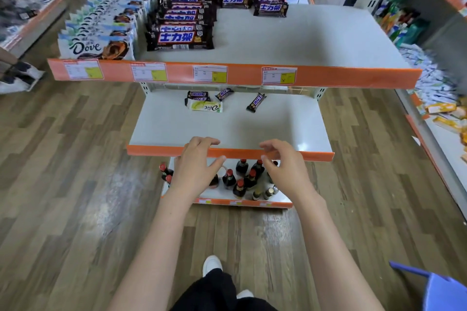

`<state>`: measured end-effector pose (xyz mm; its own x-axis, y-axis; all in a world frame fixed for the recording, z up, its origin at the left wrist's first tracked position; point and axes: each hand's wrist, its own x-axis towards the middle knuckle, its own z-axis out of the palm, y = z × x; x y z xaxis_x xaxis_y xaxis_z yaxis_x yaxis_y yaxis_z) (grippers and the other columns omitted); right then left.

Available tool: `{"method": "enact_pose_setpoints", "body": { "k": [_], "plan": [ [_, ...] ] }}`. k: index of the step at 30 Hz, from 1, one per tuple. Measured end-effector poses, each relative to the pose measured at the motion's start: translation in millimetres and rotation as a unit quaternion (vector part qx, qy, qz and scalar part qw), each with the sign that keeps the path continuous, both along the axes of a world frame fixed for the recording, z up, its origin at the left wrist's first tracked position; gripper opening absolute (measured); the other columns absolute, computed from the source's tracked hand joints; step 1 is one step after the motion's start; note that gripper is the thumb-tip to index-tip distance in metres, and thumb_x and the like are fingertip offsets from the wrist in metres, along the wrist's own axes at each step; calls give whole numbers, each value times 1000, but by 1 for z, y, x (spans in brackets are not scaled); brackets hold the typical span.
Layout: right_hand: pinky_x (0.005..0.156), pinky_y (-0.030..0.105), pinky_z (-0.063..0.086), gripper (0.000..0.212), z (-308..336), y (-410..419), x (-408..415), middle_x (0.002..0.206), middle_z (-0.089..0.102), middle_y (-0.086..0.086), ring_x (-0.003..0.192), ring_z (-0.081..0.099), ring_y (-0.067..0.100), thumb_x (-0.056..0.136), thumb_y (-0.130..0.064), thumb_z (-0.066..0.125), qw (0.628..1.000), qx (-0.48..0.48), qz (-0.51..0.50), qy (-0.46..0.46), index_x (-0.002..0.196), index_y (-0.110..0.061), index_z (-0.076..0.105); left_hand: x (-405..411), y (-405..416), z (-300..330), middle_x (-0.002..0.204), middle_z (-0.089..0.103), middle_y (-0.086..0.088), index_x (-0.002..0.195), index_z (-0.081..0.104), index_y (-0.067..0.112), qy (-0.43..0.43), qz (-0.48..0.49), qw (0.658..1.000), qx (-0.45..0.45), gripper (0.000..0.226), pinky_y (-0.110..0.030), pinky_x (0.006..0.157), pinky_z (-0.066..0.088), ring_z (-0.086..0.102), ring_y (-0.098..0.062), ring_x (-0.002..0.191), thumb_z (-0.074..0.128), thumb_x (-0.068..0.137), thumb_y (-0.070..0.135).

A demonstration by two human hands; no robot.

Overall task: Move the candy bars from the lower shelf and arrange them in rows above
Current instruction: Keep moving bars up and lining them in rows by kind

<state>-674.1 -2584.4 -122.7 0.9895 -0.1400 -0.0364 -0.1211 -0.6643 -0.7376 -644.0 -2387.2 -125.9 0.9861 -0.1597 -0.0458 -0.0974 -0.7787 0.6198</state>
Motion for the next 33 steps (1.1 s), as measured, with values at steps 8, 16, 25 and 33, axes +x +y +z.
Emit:
{"method": "enact_pose_setpoints", "body": {
  "k": [8,16,25,33],
  "plan": [
    [80,29,49,26,-11,21,49,106,60,-1,90,55,13,89,-11,56,1000,-2,-10,-6,113,-20,62,48,28,-7,125,51,-2,124,53,24,4,-20,999,28,39,-45,94,43,47,-20,116,59,87,36],
    [75,22,38,27,-25,25,69,106,60,-1,93,56,15,90,-11,55,1000,8,-10,-8,114,-19,62,69,34,-28,124,50,1,123,53,26,23,-21,999,42,36,-45,94,41,47,-18,116,57,88,37],
    [76,25,41,24,-68,21,100,105,56,-4,92,55,14,90,-14,55,1000,7,7,-18,112,-22,61,91,22,-73,126,50,2,123,52,26,11,-19,999,31,34,-41,93,38,45,-17,117,51,92,39],
    [72,23,42,23,-157,-1,150,103,59,-3,89,57,13,89,-15,57,998,-21,30,-50,110,-22,62,136,4,-159,126,50,1,124,53,25,-19,-24,999,37,34,-45,97,37,44,-18,120,48,93,38]
  ]
}}
